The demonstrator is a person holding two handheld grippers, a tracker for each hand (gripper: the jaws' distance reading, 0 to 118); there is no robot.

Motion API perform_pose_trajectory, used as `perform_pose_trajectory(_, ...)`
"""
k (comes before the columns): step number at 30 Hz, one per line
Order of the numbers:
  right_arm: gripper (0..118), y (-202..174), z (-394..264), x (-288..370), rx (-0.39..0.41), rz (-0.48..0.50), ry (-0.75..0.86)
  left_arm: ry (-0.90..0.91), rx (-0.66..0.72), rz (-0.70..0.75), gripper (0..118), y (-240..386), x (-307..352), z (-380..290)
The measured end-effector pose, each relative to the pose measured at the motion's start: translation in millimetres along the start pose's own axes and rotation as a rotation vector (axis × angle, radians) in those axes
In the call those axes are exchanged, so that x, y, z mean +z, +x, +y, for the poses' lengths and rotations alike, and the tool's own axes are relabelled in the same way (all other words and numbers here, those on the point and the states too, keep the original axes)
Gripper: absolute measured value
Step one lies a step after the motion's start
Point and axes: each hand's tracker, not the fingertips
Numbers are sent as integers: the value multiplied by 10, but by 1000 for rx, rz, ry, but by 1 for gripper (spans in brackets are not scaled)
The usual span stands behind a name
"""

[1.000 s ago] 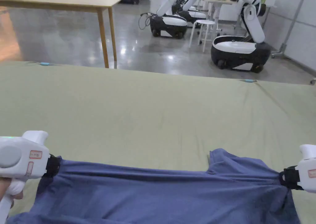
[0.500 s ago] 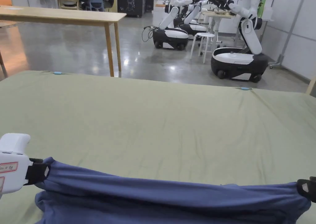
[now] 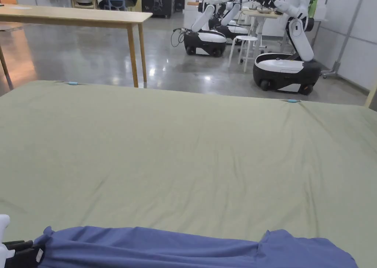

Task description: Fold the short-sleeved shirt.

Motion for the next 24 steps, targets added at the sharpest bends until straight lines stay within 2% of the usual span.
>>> perform_pose_trajectory(4, 2, -10, -24, -32, -7, 7, -14, 4, -6, 1, 5, 23, -21, -47)
perform_pose_trajectory(5, 4, -20, -16, -39, -4, 13, -22, 13, -13, 2, 14, 41, -17, -49)
perform_pose_trajectory(6, 25, -52, -16, -33, -1, -1, -22, 12, -21, 14, 51, 62, -10, -36)
perform_pose_trajectory(7, 61, -73, -21, -28, 21, -38, -18, 1, -26, 29, 95, 75, -24, -25)
perform_pose_trajectory(8, 96, -103, -22, -34, 41, -50, -27, 6, -29, 50, 118, 100, -15, -34)
perform_pose_trajectory(9, 112, -134, -29, -16, 48, -39, -8, 65, -40, 68, 115, 119, 49, -30)
perform_pose_trajectory(13, 110, -306, -4, 69, 66, -47, 36, 114, -46, 136, 108, 236, 178, -16)
perform_pose_trajectory(14, 100, -378, 0, 103, 75, -62, 70, 127, -62, 156, 101, 269, 219, -6)
perform_pose_trajectory(15, 59, -459, -10, 155, 87, -71, 126, 158, -66, 185, 77, 307, 274, -1)
perform_pose_trajectory(16, 17, -528, -7, 179, 88, -84, 165, 184, -69, 199, 48, 327, 321, 2)
perform_pose_trajectory(17, 1, -622, -11, 192, 102, -121, 203, 199, -75, 204, 14, 336, 359, 12)
perform_pose_trajectory(18, 1, -725, -40, 230, 111, -145, 268, 212, -70, 218, 4, 268, 340, 19)
perform_pose_trajectory(20, 1, -859, -66, 252, 158, -148, 323, 230, -60, 214, 4, 216, 384, 32)
perform_pose_trajectory(24, 1, -1209, -49, 354, 131, -120, 417, 208, 10, 158, 4, 25, 376, 90)
